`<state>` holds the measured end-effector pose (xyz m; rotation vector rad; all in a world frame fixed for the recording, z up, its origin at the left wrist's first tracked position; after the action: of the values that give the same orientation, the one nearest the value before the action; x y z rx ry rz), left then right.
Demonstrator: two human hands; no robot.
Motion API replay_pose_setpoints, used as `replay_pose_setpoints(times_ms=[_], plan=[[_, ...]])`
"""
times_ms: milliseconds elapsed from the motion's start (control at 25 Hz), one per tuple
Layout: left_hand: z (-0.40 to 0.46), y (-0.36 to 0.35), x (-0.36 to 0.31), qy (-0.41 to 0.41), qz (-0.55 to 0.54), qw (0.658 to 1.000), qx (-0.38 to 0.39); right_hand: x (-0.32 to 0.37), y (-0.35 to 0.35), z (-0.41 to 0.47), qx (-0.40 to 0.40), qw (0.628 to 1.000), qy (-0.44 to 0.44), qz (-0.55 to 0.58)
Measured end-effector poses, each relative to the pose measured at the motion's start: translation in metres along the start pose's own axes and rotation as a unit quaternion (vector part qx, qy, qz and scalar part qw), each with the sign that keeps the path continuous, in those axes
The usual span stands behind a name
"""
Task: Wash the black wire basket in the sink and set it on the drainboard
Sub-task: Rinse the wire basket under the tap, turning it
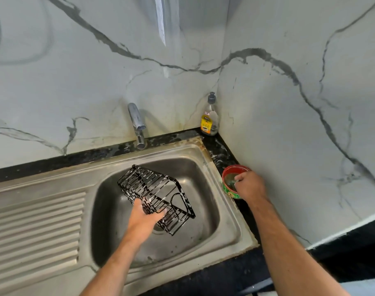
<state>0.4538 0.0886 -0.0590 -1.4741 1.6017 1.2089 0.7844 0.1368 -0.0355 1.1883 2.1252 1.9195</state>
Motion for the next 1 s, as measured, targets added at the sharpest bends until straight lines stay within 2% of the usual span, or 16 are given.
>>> replay_pose_setpoints(times_ms=[320,560,800,880,1000], plan=[[-0.009,-0.013,-0.009,0.003,-0.053,0.999,0.013,0.0,0.0,0.007,-0.004,1.0,-0.004,-0.019],[-0.003,-0.012,-0.004,0.003,-0.062,0.998,-0.007,-0.001,-0.002,0.007,-0.011,1.0,0.009,-0.02],[0.006,-0.007,0.01,0.023,-0.062,0.998,-0.017,0.032,0.015,-0.016,-0.055,0.993,0.1,-0.032],[-0.001,-0.008,-0.001,0.036,-0.08,0.996,-0.016,0.053,0.01,-0.03,-0.021,0.988,0.155,0.013],[-0.006,-0.005,-0.008,0.061,-0.134,0.989,-0.015,0.087,-0.016,-0.05,0.1,0.964,0.225,0.097]])
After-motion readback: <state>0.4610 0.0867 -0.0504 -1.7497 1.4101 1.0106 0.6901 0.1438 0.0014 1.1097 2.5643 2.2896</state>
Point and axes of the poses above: each hand's wrist, its own z-axis towards the middle knuckle, its own y-axis out of the back of the hand, x = y × z, the point moved 3 cm from there along z, towards the middle knuckle, and after that the axes turned 8 degrees about -z, right-handed, at the moved point
